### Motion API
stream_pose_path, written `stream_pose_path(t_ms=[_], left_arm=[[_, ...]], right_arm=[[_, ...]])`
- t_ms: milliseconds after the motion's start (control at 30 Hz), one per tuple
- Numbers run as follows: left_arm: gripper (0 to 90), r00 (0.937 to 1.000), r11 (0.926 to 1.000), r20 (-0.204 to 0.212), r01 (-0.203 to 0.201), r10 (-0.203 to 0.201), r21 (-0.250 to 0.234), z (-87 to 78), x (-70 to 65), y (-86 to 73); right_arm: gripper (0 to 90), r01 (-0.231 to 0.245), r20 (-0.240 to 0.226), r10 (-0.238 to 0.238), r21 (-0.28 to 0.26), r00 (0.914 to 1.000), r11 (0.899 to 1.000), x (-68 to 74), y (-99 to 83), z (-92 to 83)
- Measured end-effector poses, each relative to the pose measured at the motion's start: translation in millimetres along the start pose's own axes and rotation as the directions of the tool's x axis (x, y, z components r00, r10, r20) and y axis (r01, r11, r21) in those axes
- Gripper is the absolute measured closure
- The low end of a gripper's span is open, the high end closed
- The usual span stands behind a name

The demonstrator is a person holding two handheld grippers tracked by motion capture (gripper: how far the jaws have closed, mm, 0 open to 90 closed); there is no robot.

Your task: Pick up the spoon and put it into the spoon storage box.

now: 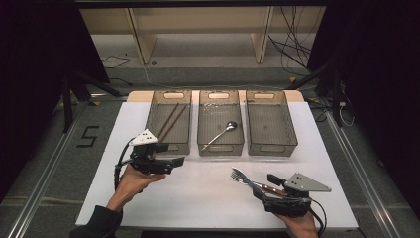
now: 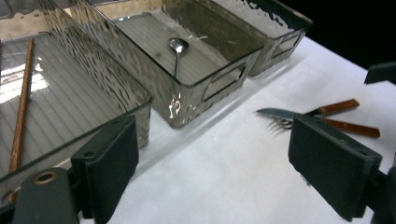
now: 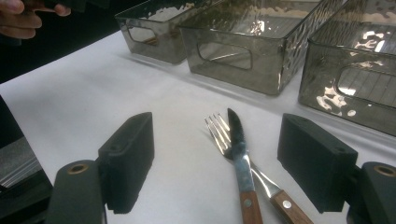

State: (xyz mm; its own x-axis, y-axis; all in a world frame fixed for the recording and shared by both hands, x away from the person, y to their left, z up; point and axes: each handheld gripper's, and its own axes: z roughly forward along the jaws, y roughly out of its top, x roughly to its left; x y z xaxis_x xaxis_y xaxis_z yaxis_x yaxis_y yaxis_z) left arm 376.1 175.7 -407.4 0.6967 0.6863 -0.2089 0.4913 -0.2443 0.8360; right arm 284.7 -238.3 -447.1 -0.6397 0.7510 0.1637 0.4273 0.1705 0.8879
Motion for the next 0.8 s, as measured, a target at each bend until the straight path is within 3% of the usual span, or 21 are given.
stream_pose_path(t_ms=[167,433,800], left_arm=[[15.8,0.9995,0.9995,-0.013,-0.029,0.029,0.013,-2.2,-1.9,-13.7],[15.8,0.9999,0.9998,-0.003,0.015,-0.015,0.014,-7.0,-0.3,-35.0],[15.9,0.9999,0.9999,-0.015,0.007,-0.008,-0.008,-13.6,-2.9,-49.3]], right_arm=[[27.9,-0.002,-0.001,0.002,0.004,1.0,1.0,-0.5,-0.1,0.2],[27.8,0.003,-0.004,-0.003,0.01,1.0,1.0,-0.4,0.0,1.2],[27.7,0.005,-0.006,-0.005,0.015,1.0,1.0,0.0,-0.1,1.3]])
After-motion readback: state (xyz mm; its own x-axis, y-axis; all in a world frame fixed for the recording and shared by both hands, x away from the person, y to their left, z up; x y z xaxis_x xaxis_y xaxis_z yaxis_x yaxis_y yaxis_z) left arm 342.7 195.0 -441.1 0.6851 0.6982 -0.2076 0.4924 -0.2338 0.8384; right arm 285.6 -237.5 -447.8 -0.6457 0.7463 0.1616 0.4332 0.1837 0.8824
